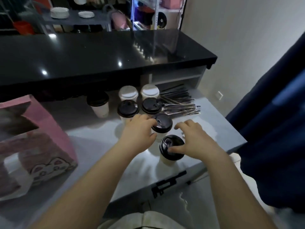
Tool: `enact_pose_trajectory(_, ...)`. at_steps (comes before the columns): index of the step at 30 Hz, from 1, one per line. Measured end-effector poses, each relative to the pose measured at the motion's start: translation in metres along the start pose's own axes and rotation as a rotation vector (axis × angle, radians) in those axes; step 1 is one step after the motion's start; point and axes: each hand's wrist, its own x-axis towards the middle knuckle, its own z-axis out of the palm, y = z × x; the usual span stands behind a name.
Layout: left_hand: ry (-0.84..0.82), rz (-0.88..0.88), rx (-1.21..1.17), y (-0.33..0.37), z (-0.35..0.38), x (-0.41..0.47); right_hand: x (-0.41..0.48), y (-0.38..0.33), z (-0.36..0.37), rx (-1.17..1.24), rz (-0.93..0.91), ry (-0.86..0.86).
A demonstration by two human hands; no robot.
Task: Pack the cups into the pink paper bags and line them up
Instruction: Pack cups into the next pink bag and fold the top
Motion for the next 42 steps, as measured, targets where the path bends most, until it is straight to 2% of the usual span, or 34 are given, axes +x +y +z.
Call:
enact_pose_trajectory(3,-0.039,-0.022,-0.049,0.007,0.020,-0.001,-0.004,0.009,0.026,0.004,-0.035,-0.081)
enact_pose_trajectory(8,-0.035,-0.088,-0.101,0.002,0.030,-0.004,0.003,0.010,0.049,-0.009,-0.126,-0.025)
enact_pose_trajectory(17,-0.023,-0.195,-0.104,-0.020,0.029,-0.016,0.019,-0.016,0.064,-0.098,-0.206,-0.028)
enact_pose_trajectory(26,0.121,-0.349,-0.076,-0.078,-0.024,-0.042,0.030,-0.073,0.059,-0.046,-0.481,-0.066)
enact_pose_trajectory(30,0.215,-0.394,-0.071,-0.111,-0.060,-0.066,0.038,-0.116,0.052,-0.030,-0.587,0.023)
enact_pose_trajectory(34,0.370,-0.331,-0.135,-0.141,-0.103,-0.098,0.058,-0.158,0.033,0.087,-0.568,0.129)
enact_pose_trajectory(38,0.550,-0.272,-0.297,-0.177,-0.154,-0.135,0.079,-0.202,0.005,0.243,-0.541,0.236)
enact_pose_trajectory(40,0.540,-0.292,-0.355,-0.201,-0.173,-0.151,0.083,-0.225,-0.012,0.369,-0.558,0.290)
enact_pose_trajectory(42,0.431,-0.343,-0.359,-0.227,-0.186,-0.164,0.083,-0.249,-0.026,0.473,-0.601,0.314)
